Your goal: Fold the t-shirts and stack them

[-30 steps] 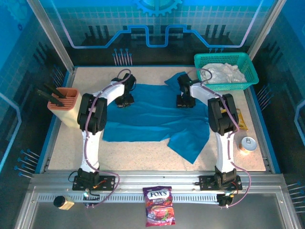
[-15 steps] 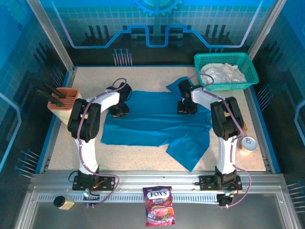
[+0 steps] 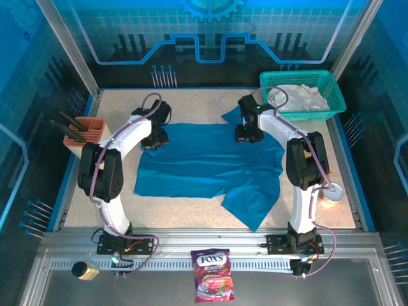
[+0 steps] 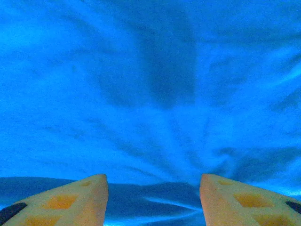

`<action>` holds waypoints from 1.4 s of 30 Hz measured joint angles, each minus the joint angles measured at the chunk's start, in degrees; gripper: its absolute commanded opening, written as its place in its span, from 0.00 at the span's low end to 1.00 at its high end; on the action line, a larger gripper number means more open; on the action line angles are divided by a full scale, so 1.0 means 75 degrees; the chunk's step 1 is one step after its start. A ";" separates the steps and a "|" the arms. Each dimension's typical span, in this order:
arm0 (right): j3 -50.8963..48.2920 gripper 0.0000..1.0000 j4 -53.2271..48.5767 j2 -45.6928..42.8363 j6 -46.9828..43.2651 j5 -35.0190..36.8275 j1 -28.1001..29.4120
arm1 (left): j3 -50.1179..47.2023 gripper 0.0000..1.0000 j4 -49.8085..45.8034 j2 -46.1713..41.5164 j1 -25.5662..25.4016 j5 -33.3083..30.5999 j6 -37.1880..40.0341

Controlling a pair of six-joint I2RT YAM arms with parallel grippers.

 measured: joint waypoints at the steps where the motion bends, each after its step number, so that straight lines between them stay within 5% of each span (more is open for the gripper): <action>1: 0.0117 0.55 0.0006 0.0003 -0.0064 0.0000 -0.0035 | 0.0283 0.19 -0.0070 0.0000 0.0000 -0.0003 0.0061; 12: 0.2090 0.38 -0.0134 0.1480 -0.0437 -0.0181 -0.0440 | 0.2830 0.16 -0.0227 0.1585 0.0000 0.0093 0.0256; 21: 0.2891 0.30 -0.0344 0.2669 0.0184 -0.0140 -0.0574 | 0.2935 0.14 -0.0152 0.3191 0.0003 0.0201 0.0274; 42: 0.0382 0.28 0.0577 0.1314 0.1376 -0.0178 -0.0446 | 0.0761 0.13 0.0379 0.2334 0.0428 -0.0198 -0.0090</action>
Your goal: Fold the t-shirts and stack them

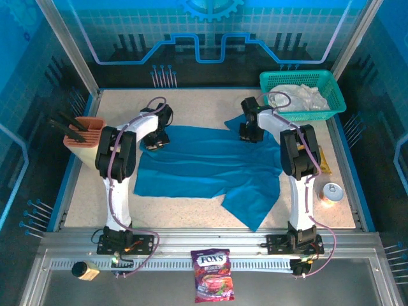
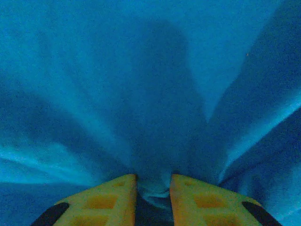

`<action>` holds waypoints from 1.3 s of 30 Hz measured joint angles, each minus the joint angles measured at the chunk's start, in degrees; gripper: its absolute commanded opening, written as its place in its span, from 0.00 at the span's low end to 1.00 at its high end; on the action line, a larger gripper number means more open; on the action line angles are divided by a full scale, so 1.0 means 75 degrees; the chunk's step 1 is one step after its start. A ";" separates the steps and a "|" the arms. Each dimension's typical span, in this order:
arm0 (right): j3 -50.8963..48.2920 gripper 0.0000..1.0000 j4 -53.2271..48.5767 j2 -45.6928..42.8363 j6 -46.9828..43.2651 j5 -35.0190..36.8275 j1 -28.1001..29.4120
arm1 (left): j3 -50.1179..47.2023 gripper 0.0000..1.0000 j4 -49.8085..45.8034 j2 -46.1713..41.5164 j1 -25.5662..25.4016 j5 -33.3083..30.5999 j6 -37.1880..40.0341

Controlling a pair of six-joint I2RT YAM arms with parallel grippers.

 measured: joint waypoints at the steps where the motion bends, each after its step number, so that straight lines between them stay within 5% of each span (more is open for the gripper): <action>1: 0.0044 0.29 -0.0052 0.0000 -0.0003 0.0000 0.0003 | 0.0000 0.13 -0.0006 -0.0009 0.0000 0.0003 -0.0003; 10: 0.0691 0.39 -0.0615 -0.0353 -0.0329 0.0041 0.0009 | 0.0708 0.39 -0.0478 -0.0755 0.0000 -0.0087 0.0134; 19: -0.0204 0.39 -0.0629 -0.2110 -0.0554 -0.0026 0.0012 | 0.2401 0.40 -0.0930 -0.0659 0.0423 -0.0219 0.0580; 25: -0.1177 0.41 -0.0632 -0.2795 -0.0685 -0.0020 0.0015 | 0.2518 0.41 -0.0903 0.0309 0.1043 -0.0003 0.0930; 31: -0.1807 0.43 -0.0632 -0.3491 -0.0708 -0.0020 0.0015 | 0.2760 0.54 -0.0708 0.0973 0.1358 0.0487 0.1545; 39: -0.2069 0.43 -0.0632 -0.3844 -0.0705 -0.0020 0.0015 | 0.3066 0.50 -0.0361 0.1271 0.1402 0.0871 0.2151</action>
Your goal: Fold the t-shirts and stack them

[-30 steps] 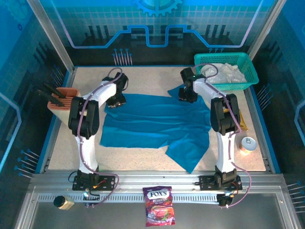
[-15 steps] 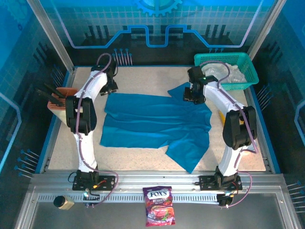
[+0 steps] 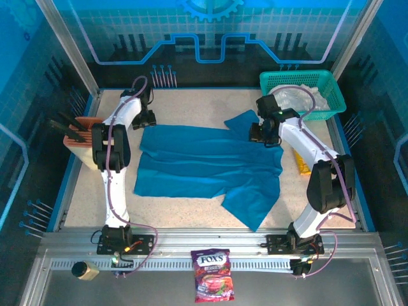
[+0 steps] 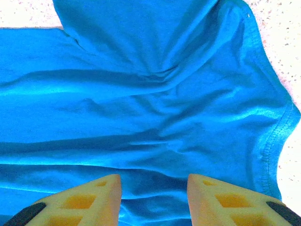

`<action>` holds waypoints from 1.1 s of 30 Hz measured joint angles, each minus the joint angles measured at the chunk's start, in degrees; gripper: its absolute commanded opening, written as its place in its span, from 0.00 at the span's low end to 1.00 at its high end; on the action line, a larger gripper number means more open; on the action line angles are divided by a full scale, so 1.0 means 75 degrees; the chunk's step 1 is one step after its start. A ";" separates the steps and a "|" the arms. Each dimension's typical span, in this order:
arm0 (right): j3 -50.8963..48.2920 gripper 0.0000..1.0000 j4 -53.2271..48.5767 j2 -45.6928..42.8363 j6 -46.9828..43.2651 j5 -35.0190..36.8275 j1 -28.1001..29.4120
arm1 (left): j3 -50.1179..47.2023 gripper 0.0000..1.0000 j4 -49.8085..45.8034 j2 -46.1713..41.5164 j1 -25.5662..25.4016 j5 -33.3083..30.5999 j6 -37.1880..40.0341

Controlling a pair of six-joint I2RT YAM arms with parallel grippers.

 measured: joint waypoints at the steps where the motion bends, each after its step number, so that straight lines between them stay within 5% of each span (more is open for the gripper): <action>1: -0.0020 0.43 -0.0006 0.0000 -0.0003 0.0000 0.0000 | 0.0020 0.49 0.0035 0.0044 0.0009 0.0029 0.0064; 16: -0.0146 0.43 -0.0064 -0.0160 -0.0029 0.0061 0.0000 | 0.2002 0.45 -0.0309 0.1632 0.0149 0.0326 0.0915; 24: -0.0198 0.43 -0.0087 -0.0189 -0.0029 0.0055 -0.0003 | 0.1376 0.43 0.0058 0.1326 0.0149 0.0487 0.1049; 29: -0.0198 0.44 -0.0087 -0.0251 -0.0029 0.0055 -0.0003 | 0.0968 0.30 0.0265 0.1110 0.0154 0.0539 0.1046; 33: -0.0198 0.44 -0.0087 -0.0364 -0.0032 0.0055 -0.0006 | 0.0772 0.06 0.0373 0.1003 0.0221 0.0510 0.0991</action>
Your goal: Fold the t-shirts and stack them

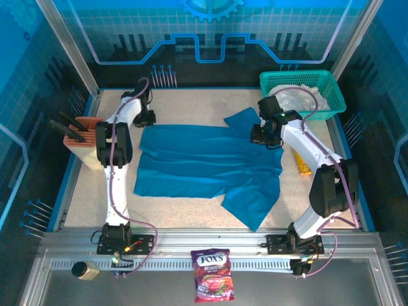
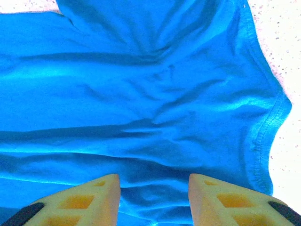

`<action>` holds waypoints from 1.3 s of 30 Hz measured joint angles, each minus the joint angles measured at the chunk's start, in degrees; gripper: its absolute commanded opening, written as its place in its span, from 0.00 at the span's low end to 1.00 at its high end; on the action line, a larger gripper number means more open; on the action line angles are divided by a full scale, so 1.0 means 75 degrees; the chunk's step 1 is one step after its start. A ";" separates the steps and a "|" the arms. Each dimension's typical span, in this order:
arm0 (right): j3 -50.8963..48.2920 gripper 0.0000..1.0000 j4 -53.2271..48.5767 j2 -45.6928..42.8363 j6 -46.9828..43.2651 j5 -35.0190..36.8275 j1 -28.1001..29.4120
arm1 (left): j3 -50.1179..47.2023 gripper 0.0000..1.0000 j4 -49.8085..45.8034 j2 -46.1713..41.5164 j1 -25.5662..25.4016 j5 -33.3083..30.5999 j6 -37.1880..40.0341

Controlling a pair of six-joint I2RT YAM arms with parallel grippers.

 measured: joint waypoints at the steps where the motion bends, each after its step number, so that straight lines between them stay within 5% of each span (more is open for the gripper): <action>1: 0.0000 0.44 0.0000 -0.0023 0.0000 0.0000 -0.0003 | -0.0067 0.01 0.0041 -0.0044 0.0038 0.0000 0.0009; 11: 0.1008 0.47 -0.0201 0.0851 -0.0414 0.0000 -0.0023 | -0.1102 0.00 0.0076 -0.0857 0.0032 -0.0055 -0.0358; 20: 0.4972 0.38 -0.0694 0.4797 -0.1189 0.0154 -0.0064 | -0.2302 0.00 0.0283 -0.2894 -0.0032 -0.0050 -0.0796; 28: 0.8661 0.32 -0.2107 0.7691 -0.1341 0.0201 -0.0114 | -0.2949 0.00 0.0589 -0.3031 -0.0128 -0.0023 -0.0953; 33: 0.8396 0.28 -0.2203 0.7635 -0.1274 0.0175 -0.0131 | -0.2967 0.00 0.0714 -0.3031 -0.0134 -0.0026 -0.0953; 39: 0.6143 0.28 -0.1582 0.6403 -0.1102 -0.0052 0.0015 | -0.3150 0.00 0.0810 -0.3057 -0.0134 -0.0090 -0.0997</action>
